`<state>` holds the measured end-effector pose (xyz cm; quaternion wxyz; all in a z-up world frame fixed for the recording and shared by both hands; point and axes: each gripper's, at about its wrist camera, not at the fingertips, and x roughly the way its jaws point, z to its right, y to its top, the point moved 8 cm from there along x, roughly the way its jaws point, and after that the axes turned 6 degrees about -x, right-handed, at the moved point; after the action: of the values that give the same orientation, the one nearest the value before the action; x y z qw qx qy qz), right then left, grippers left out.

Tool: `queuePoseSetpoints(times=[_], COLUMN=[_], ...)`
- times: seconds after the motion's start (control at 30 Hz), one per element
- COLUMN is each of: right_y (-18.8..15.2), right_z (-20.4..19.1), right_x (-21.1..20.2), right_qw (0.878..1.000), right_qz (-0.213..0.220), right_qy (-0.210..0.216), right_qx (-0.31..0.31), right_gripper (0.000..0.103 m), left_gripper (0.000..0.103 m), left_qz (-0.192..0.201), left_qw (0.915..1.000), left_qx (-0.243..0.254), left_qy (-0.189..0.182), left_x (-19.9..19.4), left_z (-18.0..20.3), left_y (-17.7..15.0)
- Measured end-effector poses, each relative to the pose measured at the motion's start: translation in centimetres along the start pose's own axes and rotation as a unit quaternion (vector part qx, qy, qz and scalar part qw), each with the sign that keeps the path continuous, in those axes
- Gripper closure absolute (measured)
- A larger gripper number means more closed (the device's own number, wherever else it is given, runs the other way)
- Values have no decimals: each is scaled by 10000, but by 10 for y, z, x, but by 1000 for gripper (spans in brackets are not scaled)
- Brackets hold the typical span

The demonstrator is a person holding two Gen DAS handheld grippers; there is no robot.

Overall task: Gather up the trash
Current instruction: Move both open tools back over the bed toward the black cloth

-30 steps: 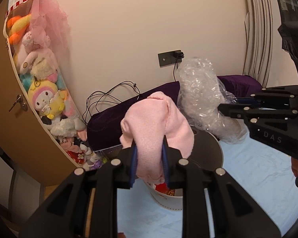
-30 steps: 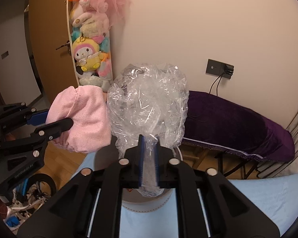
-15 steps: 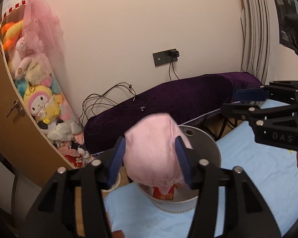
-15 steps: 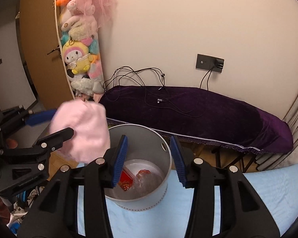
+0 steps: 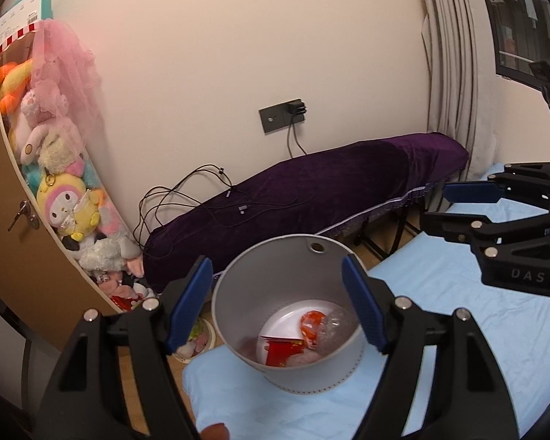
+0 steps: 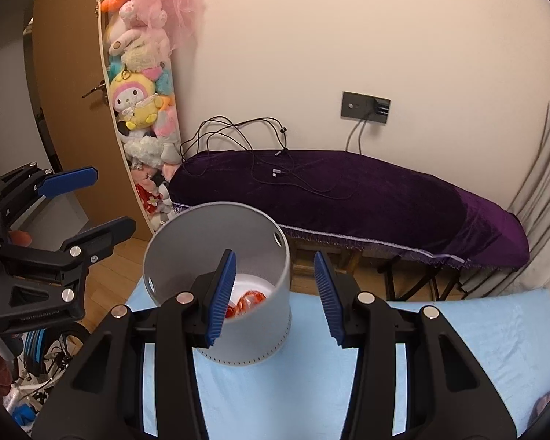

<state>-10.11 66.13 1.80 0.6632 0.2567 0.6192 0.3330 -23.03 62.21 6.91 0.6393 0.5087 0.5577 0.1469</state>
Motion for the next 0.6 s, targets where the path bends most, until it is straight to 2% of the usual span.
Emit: queuePoseSetpoints(times=[0.17, 0.33, 0.6], right_y=[-46, -103, -206], right_z=[22, 54, 123], right_x=[-35, -73, -154], right_qw=[9992, 9958, 9794], right_qz=[-8, -165, -265], right_qy=[-386, -779, -1752], right_qx=[137, 450, 963], right_gripper=[60, 60, 60], left_gripper=[30, 30, 30], left_qz=[27, 7, -126], left_qw=[9995, 9968, 9856], left_qx=[193, 418, 873], left_qy=[-267, -687, -1445], left_x=[-6, -13, -23], left_z=[43, 102, 220], left_y=[-13, -26, -59])
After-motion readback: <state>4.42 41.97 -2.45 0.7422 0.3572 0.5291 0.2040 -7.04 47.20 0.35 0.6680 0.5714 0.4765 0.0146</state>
